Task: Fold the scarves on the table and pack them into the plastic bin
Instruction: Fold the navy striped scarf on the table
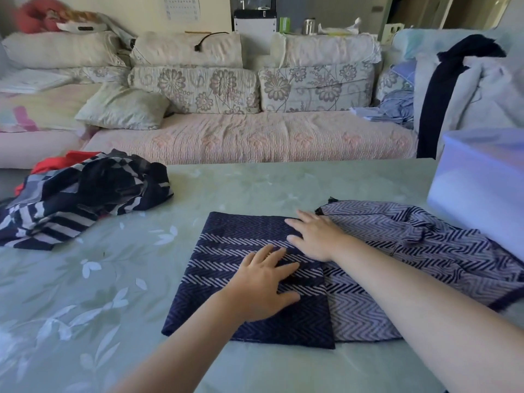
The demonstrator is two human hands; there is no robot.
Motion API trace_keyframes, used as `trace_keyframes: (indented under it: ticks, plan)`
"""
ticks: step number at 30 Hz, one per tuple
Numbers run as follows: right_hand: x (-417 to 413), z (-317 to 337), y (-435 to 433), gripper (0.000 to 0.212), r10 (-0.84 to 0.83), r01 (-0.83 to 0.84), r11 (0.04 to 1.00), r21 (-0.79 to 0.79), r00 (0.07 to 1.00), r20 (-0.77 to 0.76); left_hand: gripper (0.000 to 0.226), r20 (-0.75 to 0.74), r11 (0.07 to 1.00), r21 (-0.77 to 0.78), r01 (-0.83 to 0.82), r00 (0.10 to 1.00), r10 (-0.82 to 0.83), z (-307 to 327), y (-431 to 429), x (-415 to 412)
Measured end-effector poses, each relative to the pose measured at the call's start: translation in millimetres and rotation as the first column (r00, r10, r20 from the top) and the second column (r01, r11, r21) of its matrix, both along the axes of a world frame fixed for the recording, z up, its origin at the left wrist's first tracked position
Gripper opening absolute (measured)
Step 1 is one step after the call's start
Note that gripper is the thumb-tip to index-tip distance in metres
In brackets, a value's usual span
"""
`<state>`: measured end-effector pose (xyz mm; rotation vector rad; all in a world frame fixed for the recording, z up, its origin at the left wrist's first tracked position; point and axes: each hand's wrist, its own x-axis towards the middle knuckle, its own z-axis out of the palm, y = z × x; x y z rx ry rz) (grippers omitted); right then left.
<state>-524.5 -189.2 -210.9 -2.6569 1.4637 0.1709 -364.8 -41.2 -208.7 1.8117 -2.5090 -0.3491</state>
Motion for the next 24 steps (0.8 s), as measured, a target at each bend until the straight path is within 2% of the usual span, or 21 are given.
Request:
trace_keyframes:
  ticks: [1, 3, 6, 8, 10, 13, 15, 19, 21, 24]
  plan:
    - [1, -5, 1, 0.062, -0.014, 0.015, 0.999, 0.036, 0.999, -0.03, 0.069, 0.041, 0.998, 0.065, -0.013, 0.999, 0.01, -7, 3, 1]
    - [0, -11, 2, 0.063, -0.027, 0.03, 0.997, 0.069, 0.998, -0.05, 0.071, 0.025, 0.994, 0.107, -0.026, 0.999, 0.023, -15, 6, 3]
    - [0, -10, 4, 0.064, -0.023, 0.027, 0.999, 0.046, 0.997, -0.08, 0.067, -0.039, 0.995, 0.076, -0.069, 0.997, 0.072, -8, 4, 16]
    - [7, -5, 5, 0.063, -0.03, 0.028, 0.999, -0.018, 0.99, -0.137, 0.062, -0.041, 0.99, 0.022, -0.143, 0.989, 0.143, -5, 4, 34]
    - [26, 5, 9, 0.058, -0.019, 0.007, 0.995, -0.1, 0.992, -0.125, 0.053, -0.033, 0.973, -0.055, -0.225, 0.974, 0.224, -4, 5, 55]
    - [75, 18, 17, 0.046, 0.117, -0.109, 0.986, -0.122, 0.991, 0.059, 0.042, -0.048, 0.945, -0.103, -0.311, 0.95, 0.308, -2, 8, 84]
    - [109, 20, 21, 0.046, 0.222, -0.209, 0.97, -0.127, 0.969, 0.104, 0.04, -0.054, 0.934, -0.104, -0.342, 0.94, 0.338, 1, 12, 101]
    - [162, 16, 16, 0.055, 0.356, -0.351, 0.927, -0.131, 0.934, 0.015, 0.034, -0.051, 0.883, -0.108, -0.457, 0.889, 0.454, 4, 23, 127]
    - [181, 14, 11, 0.061, 0.392, -0.391, 0.909, -0.145, 0.92, -0.022, 0.032, -0.003, 0.855, -0.125, -0.503, 0.862, 0.507, 5, 30, 134]
    - [199, 13, -1, 0.067, 0.414, -0.418, 0.896, -0.154, 0.909, -0.057, 0.043, 0.05, 0.819, -0.132, -0.559, 0.821, 0.568, 5, 37, 140]
